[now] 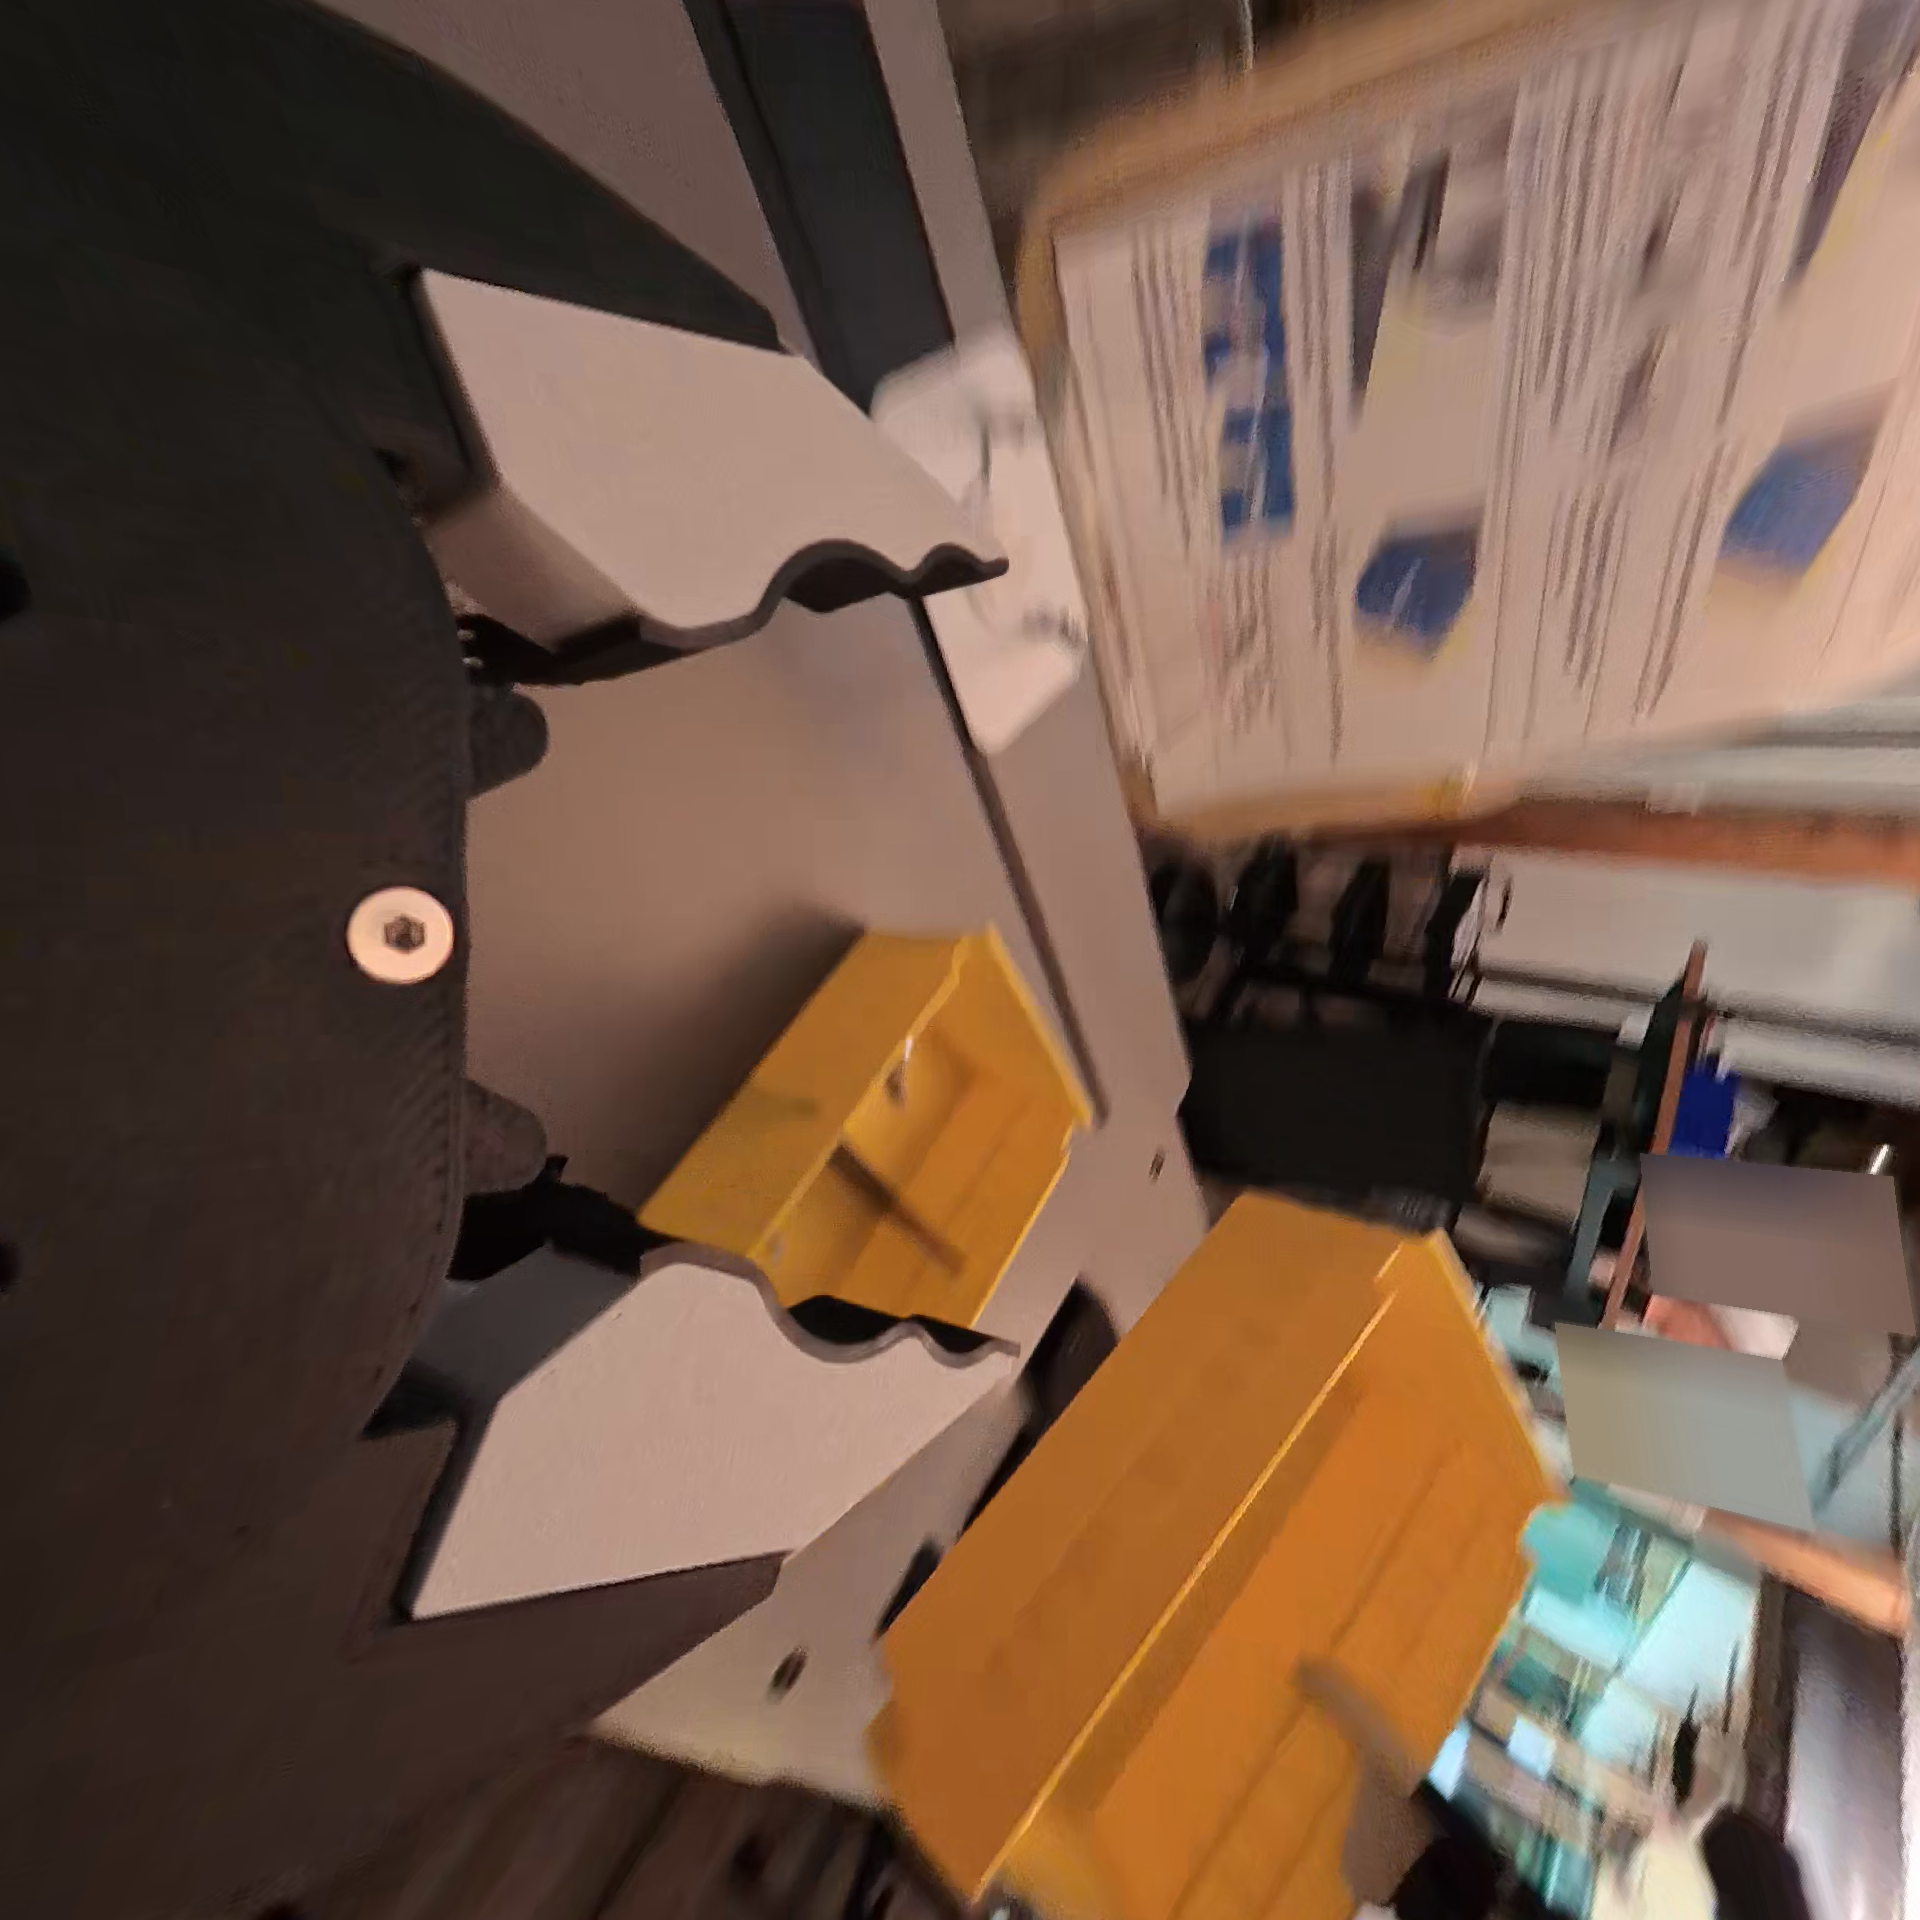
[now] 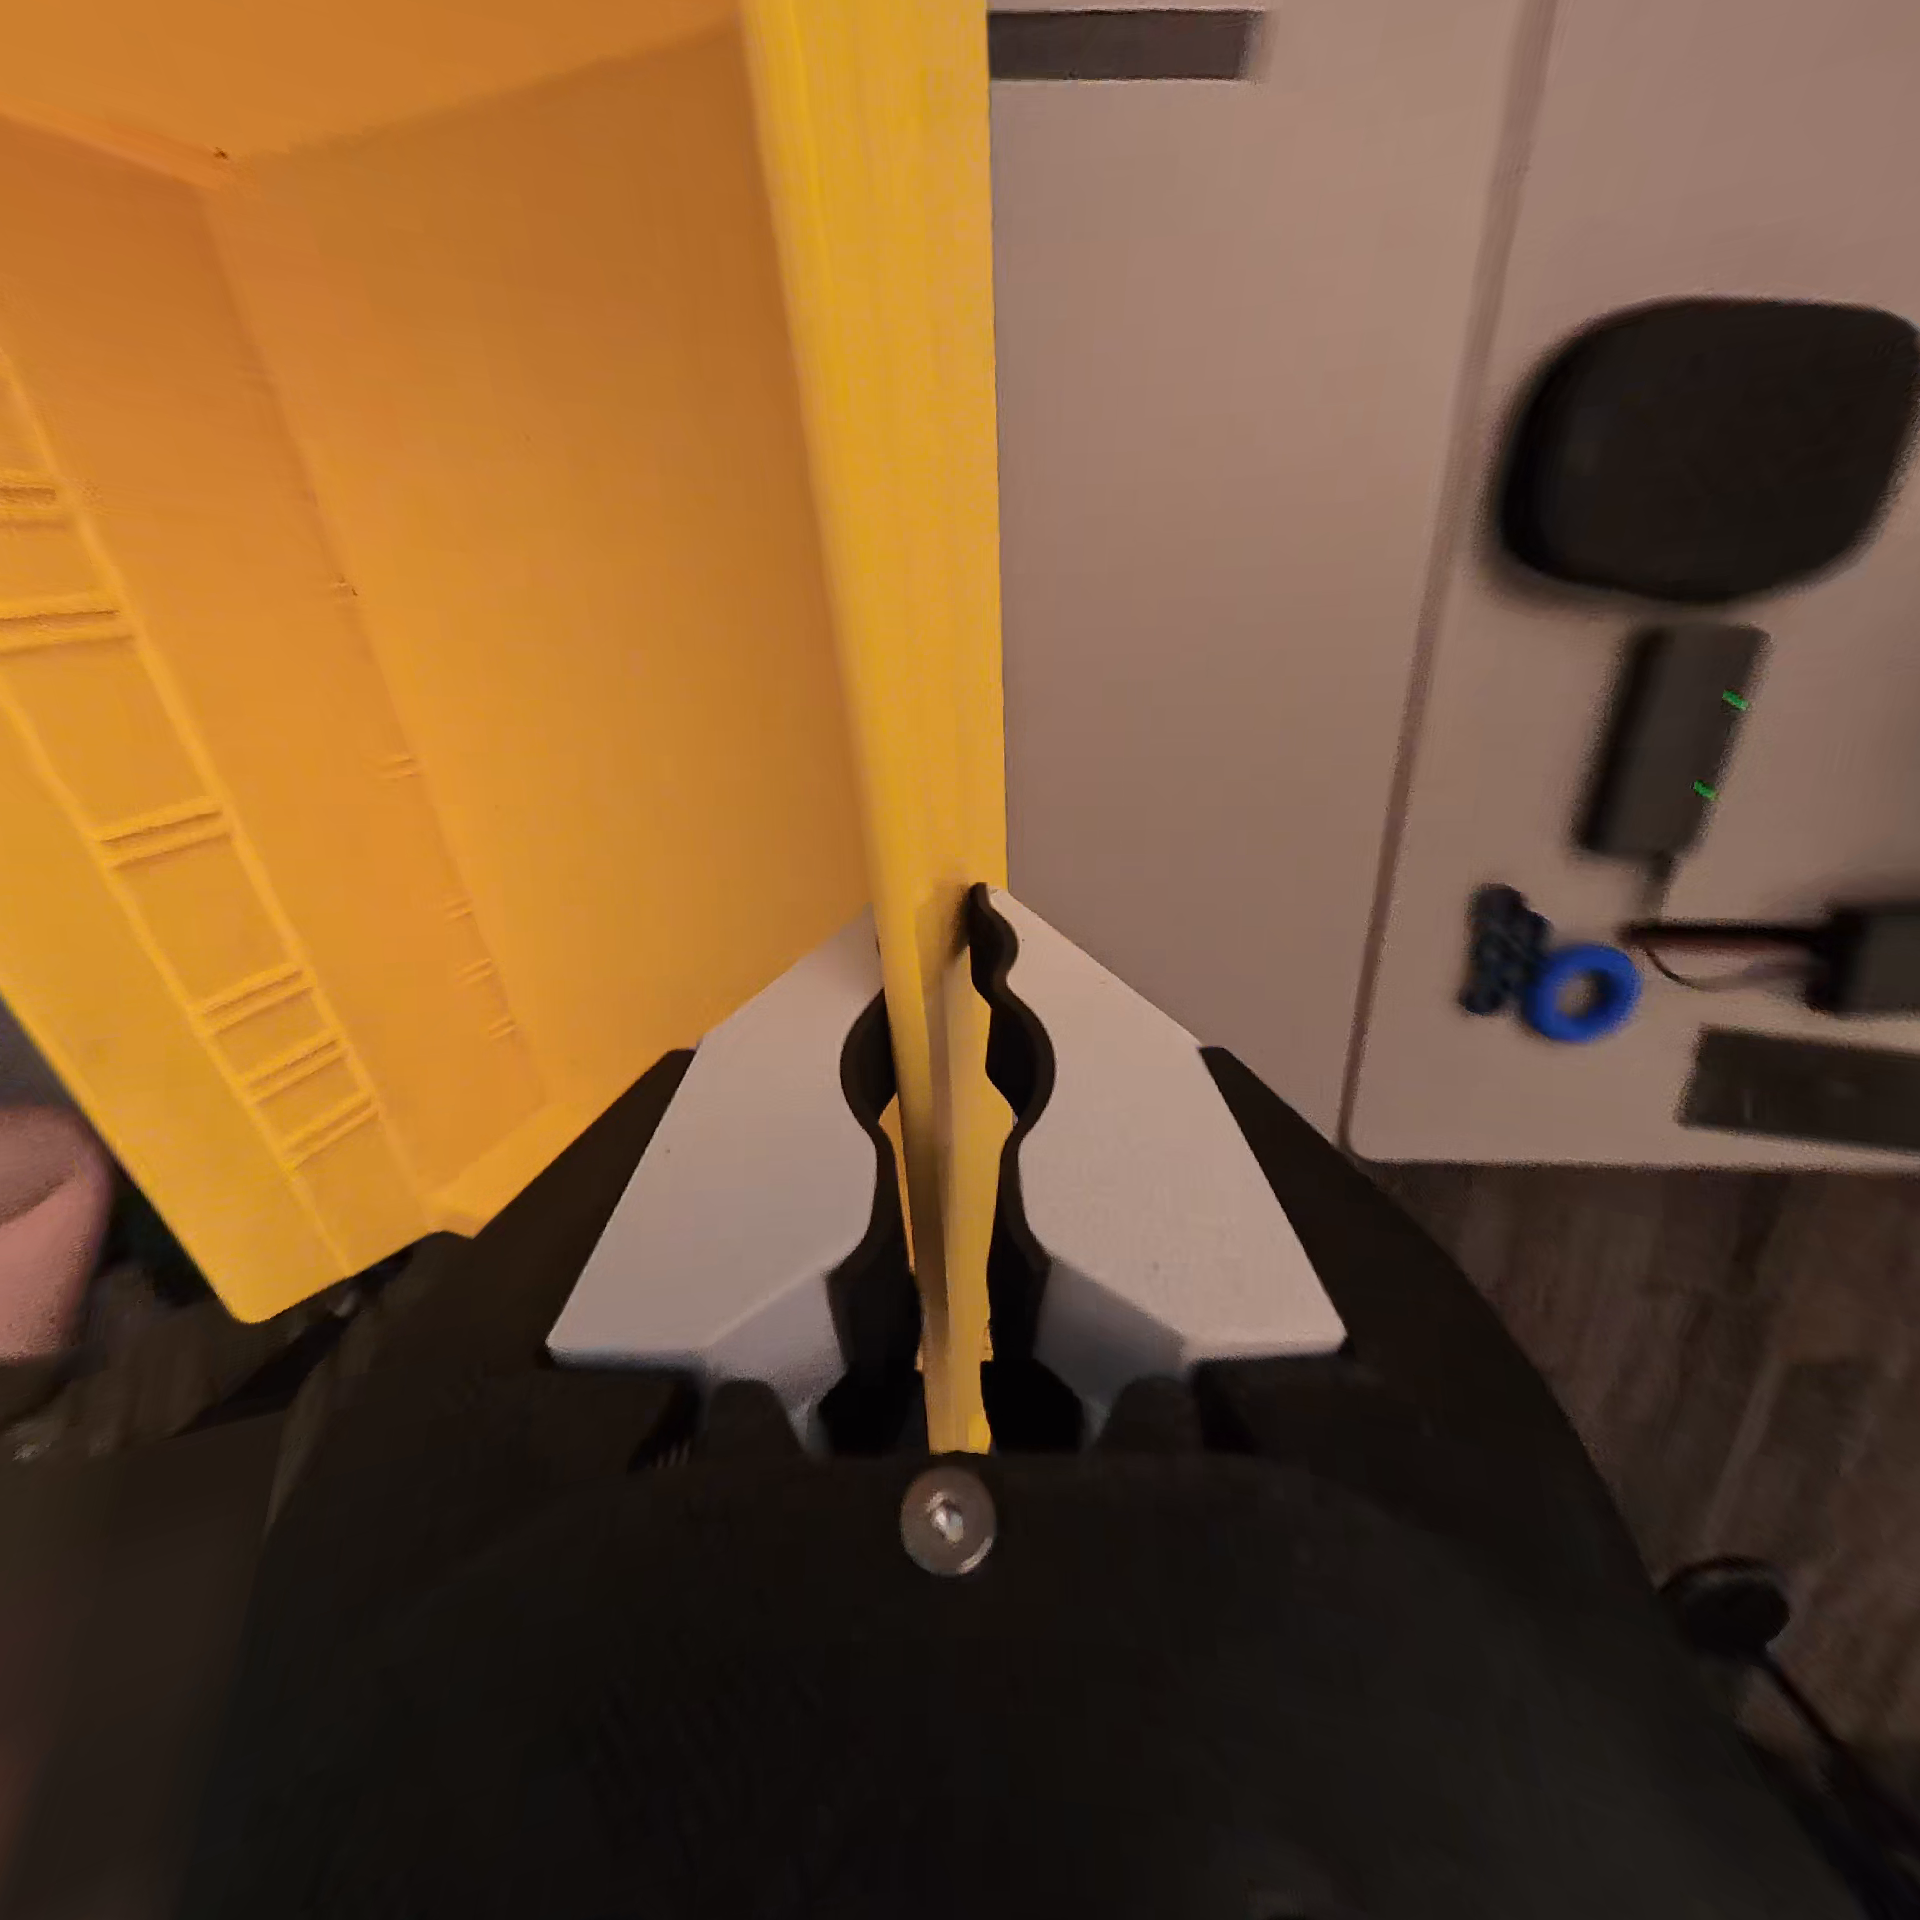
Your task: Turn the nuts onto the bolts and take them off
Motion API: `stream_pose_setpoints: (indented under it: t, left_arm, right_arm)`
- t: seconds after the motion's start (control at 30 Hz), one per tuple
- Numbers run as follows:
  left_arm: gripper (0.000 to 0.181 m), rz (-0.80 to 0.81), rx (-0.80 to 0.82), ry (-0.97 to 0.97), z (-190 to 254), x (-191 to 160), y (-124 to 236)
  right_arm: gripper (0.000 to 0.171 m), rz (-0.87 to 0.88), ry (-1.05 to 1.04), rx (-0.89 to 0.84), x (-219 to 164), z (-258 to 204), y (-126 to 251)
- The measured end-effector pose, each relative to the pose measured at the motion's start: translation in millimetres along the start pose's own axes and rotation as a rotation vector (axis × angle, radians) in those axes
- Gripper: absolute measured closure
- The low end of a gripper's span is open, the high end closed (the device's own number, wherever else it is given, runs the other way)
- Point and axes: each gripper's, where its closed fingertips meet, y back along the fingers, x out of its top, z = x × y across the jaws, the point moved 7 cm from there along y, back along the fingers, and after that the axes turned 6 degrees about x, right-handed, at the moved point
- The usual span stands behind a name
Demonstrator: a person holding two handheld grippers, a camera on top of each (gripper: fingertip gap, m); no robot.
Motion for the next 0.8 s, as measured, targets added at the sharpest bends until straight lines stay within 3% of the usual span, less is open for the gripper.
stream_pose_setpoints:
  t: [0.1,0.17,0.23,0.33,0.5,0.57,0.63,0.8]
  left_arm:
    - [0.046,-0.124,-0.211,-0.017,70,-39,-63]
    - [0.047,-0.244,-0.245,-0.018,96,-79,-107]
    - [0.054,-0.379,-0.273,0.003,112,-120,-144]
    - [0.051,-0.585,-0.23,-0.022,113,-174,-182]
    - [0.056,-0.752,-0.288,-0.015,118,-214,-196]
    - [0.076,-0.796,-0.36,0.014,121,-217,-194]
    - [0.109,-0.839,-0.459,0.059,123,-215,-190]
    - [0.138,-0.981,-0.498,0.037,91,-204,-174]
  right_arm:
    - [0.165,0.032,-0.13,-0.1,-30,65,18]
    - [0.164,0.033,-0.192,-0.152,-51,97,25]
    - [0.165,0.029,-0.244,-0.185,-69,123,27]
    - [0.164,0.009,-0.293,-0.205,-91,150,22]
    - [0.164,-0.068,-0.308,-0.206,-113,174,-2]
    - [0.164,-0.096,-0.304,-0.206,-116,177,-15]
    - [0.164,-0.119,-0.295,-0.211,-115,179,-27]
    - [0.164,-0.146,-0.246,-0.184,-105,171,-68]
